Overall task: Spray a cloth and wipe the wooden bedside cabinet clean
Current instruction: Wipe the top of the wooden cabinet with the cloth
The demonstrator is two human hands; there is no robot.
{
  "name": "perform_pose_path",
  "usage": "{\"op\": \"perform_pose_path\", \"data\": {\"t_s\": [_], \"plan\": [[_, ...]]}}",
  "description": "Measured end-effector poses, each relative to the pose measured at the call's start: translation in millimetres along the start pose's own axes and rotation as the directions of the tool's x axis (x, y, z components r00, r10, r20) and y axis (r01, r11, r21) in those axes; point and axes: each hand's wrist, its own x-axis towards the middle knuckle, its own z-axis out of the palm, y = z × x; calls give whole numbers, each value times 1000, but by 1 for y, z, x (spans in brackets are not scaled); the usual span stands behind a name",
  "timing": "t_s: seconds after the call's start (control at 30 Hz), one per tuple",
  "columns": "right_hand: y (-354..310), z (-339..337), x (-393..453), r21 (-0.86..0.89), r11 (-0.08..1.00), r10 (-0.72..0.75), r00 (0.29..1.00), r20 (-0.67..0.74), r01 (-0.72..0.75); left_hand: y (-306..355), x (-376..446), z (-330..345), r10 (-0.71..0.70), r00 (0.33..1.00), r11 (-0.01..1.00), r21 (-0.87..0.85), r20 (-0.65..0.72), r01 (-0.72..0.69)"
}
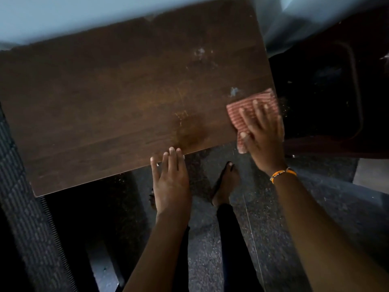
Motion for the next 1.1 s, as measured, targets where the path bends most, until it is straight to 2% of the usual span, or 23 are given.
{"op": "perform_pose_path", "data": {"t_s": [0.1,0.17,0.23,0.3,0.4,0.53,0.63,0.7,0.83,0.97,1.03,1.1], "plan": [[-13,6,0,29,963,270,960,-68,-269,0,-1,0,-3,1000,1000,-11,13,3],[-39,16,-4,44,944,329,940,-86,-327,-2,-1,1,3,1000,1000,-29,0,-3],[-66,24,-11,19,975,224,973,-61,-223,-3,2,3,14,1000,999,-44,-22,-15],[-92,32,-15,-35,999,19,1000,-24,-19,-5,3,4,26,998,997,-72,-53,-30],[-129,40,-6,-38,976,-214,976,37,215,-4,0,5,6,998,993,-117,-66,-13],[-125,38,16,-109,933,-338,940,51,342,14,-6,0,-78,995,990,-112,68,85],[-99,29,33,-197,858,-472,879,61,474,29,-5,-10,-125,989,982,-131,84,136],[-84,20,48,-216,846,-484,872,68,487,36,1,-16,-122,990,984,-121,67,129],[-46,1,73,-181,928,-320,946,61,325,39,17,-22,-92,993,994,-56,75,96],[-17,-13,77,-127,991,-27,1000,8,28,38,28,-31,-85,992,995,-46,94,90],[-13,-12,68,-93,984,148,988,-40,-152,36,31,-35,-85,990,993,-75,112,94],[-22,-4,55,-44,935,347,934,-83,-351,33,31,-34,-84,992,993,-76,97,91]]}}
